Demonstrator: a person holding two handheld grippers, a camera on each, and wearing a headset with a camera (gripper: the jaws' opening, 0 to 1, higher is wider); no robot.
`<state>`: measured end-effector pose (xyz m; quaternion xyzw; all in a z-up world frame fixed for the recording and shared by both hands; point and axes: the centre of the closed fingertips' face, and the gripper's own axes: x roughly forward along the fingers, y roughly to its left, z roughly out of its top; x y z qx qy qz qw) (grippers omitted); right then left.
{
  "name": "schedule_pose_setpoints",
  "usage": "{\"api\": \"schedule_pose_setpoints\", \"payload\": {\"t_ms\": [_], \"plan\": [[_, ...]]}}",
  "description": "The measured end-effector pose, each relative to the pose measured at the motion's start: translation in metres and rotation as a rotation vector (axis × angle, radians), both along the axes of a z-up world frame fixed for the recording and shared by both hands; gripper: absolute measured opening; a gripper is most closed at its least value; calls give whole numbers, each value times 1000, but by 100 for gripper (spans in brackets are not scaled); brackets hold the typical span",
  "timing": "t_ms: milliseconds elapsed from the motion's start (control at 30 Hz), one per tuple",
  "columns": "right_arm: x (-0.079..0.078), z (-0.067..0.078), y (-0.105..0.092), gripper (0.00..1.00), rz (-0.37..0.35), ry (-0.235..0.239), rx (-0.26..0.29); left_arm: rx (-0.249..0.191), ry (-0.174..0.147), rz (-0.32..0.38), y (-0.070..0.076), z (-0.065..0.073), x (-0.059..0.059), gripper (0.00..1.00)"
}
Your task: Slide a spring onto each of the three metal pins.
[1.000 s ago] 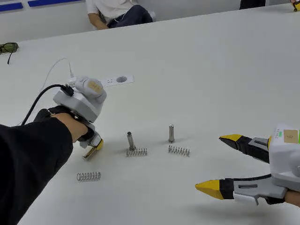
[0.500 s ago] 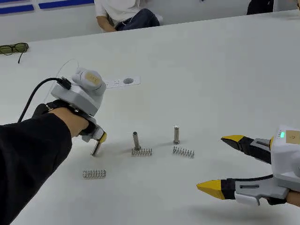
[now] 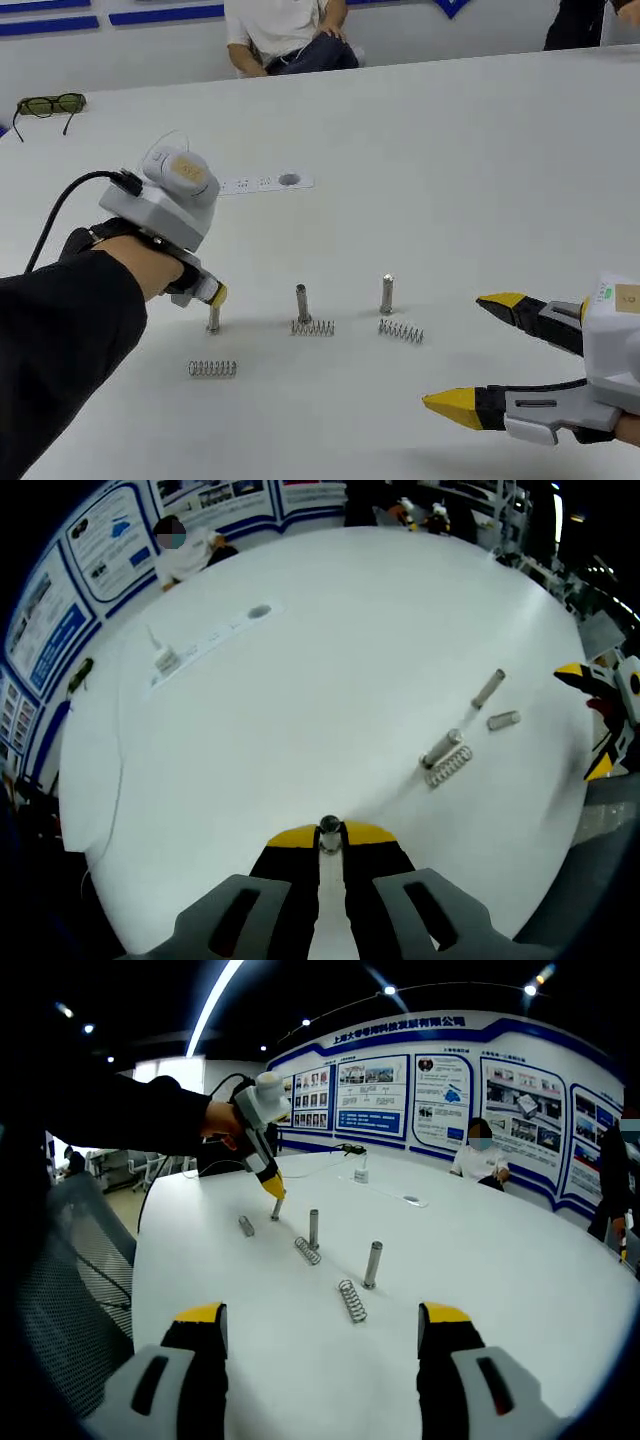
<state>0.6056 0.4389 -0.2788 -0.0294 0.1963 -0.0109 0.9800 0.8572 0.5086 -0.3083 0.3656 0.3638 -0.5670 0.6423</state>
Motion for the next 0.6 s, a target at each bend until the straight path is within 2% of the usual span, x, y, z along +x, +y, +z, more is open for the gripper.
{"api": "schedule_pose_setpoints", "payload": {"t_ms": [300,600], "plan": [[4,3,5,79,16,5,-11,-53,29,32,11,0,1,7],[4,5,6,79,25,10,-20,-100,23,24,13,1,-1,7]]}}
